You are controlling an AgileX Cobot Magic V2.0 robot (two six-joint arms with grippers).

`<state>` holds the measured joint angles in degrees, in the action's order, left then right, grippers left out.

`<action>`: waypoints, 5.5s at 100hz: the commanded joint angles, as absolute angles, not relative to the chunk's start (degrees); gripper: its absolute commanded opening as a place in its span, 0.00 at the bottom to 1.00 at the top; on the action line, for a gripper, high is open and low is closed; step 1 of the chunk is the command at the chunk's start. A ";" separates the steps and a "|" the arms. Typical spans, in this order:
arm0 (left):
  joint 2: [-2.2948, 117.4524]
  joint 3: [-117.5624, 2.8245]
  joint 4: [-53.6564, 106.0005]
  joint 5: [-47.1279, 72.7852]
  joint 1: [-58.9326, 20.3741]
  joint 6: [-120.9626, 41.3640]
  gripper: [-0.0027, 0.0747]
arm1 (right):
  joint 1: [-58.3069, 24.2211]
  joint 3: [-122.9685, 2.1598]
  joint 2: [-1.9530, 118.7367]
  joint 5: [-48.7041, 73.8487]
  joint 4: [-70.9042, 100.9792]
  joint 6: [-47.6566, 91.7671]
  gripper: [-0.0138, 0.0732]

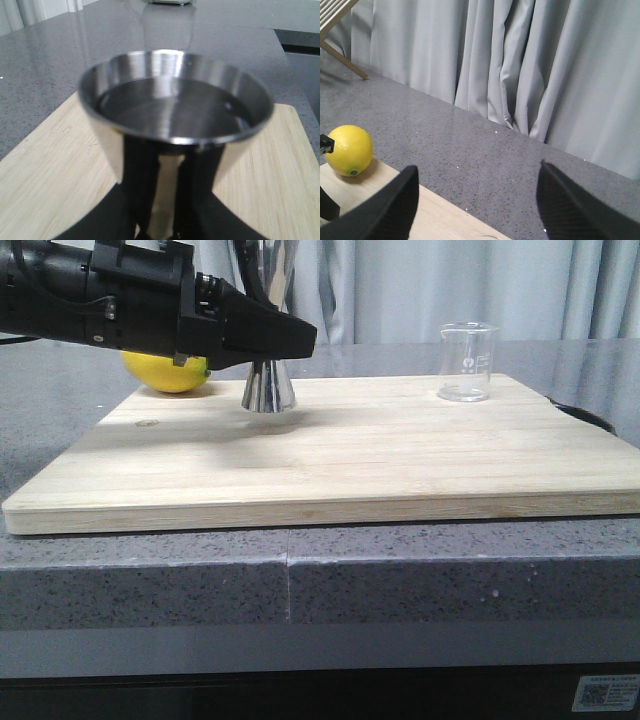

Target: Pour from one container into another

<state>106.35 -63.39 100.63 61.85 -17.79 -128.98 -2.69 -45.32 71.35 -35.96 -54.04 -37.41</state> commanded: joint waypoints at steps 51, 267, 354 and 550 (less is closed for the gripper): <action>105.53 -65.06 106.03 66.21 -17.38 -129.59 0.01 | -2.33 -46.70 69.52 -38.95 -52.61 -37.56 0.68; 107.69 -65.06 105.31 68.10 -14.48 -129.59 0.01 | -2.33 -46.70 69.52 -39.09 -52.61 -37.56 0.67; 107.69 -65.06 104.51 68.07 -14.48 -129.49 0.49 | -2.33 -46.70 69.52 -39.26 -52.61 -37.56 0.67; 104.51 -65.06 95.88 72.79 -9.10 -118.75 0.68 | -2.33 -46.70 69.52 -39.16 -52.61 -37.56 0.67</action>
<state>108.62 -63.49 93.24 66.32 -9.76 -119.33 -2.69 -45.32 71.35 -36.06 -54.06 -37.51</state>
